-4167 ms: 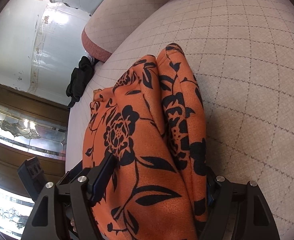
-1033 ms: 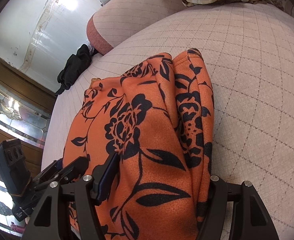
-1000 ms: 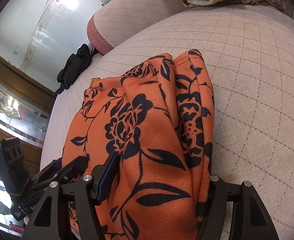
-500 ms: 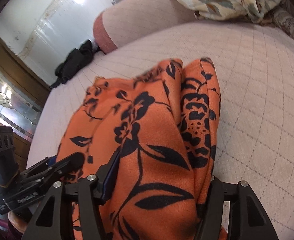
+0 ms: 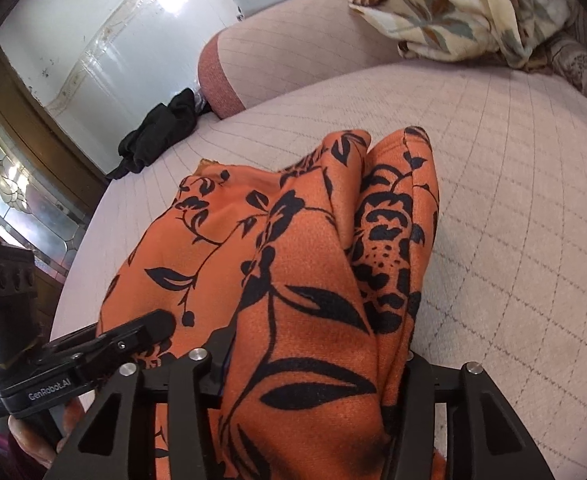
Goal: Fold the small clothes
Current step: 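Lift both grippers away from the folded orange blouse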
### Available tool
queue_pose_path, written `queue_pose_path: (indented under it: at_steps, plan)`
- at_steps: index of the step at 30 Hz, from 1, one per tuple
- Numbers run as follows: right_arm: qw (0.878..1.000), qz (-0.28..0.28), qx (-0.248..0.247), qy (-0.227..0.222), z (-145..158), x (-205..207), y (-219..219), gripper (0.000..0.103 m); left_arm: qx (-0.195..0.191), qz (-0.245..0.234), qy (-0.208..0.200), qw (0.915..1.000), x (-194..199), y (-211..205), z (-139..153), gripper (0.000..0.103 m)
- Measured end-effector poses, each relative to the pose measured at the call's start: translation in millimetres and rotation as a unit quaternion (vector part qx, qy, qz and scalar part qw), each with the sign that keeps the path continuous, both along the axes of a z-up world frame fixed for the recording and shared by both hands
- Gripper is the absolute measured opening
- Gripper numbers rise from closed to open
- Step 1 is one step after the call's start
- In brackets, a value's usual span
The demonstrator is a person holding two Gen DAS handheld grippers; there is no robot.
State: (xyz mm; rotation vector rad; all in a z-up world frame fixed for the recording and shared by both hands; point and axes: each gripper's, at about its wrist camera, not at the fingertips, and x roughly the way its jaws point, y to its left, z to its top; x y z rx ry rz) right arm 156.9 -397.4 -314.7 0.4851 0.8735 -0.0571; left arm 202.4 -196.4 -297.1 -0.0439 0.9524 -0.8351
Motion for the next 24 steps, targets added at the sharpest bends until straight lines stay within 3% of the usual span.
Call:
queue_pose_path:
  at_steps: [7,10,15,17,18,19,20,21,24]
  plan:
    - [0.996,0.011,-0.009,-0.091,30.9,-5.4,24.7,0.047,-0.012,0.04,-0.079,0.996,-1.9,42.8,35.7,0.035]
    - [0.994,0.024,0.007,-0.106,35.0,6.3,41.5,0.048,0.003,0.068,-0.081,0.9944,5.7,60.7,31.7,0.035]
    - [0.995,0.048,0.035,-0.074,21.5,27.2,70.2,0.048,0.025,0.098,-0.012,0.9948,27.5,87.8,2.7,0.038]
    - [0.997,0.054,0.038,-0.042,11.1,34.0,78.0,0.048,0.076,0.097,0.031,0.9918,35.0,84.4,-19.7,0.046]
    - [0.997,0.057,0.043,-0.007,-0.4,39.9,80.2,0.052,0.104,0.104,0.057,0.9874,40.3,84.2,-33.8,0.06]
    - [0.996,0.06,0.052,0.042,-15.6,46.4,80.8,0.058,0.1,0.114,0.068,0.9861,43.3,88.0,-39.3,0.065]
    - [0.994,0.05,0.067,0.064,-25.4,47.4,77.0,0.065,0.087,0.118,0.075,0.9863,45.6,92.1,-38.3,0.067]
    - [0.994,0.04,0.088,0.058,-25.5,45.3,70.6,0.066,0.08,0.121,0.078,0.9864,48.3,95.1,-33.8,0.067]
    - [0.996,0.017,0.079,0.035,-8.3,36.0,55.6,0.066,0.083,0.164,0.029,0.9826,48.6,106.2,-17.8,0.068]
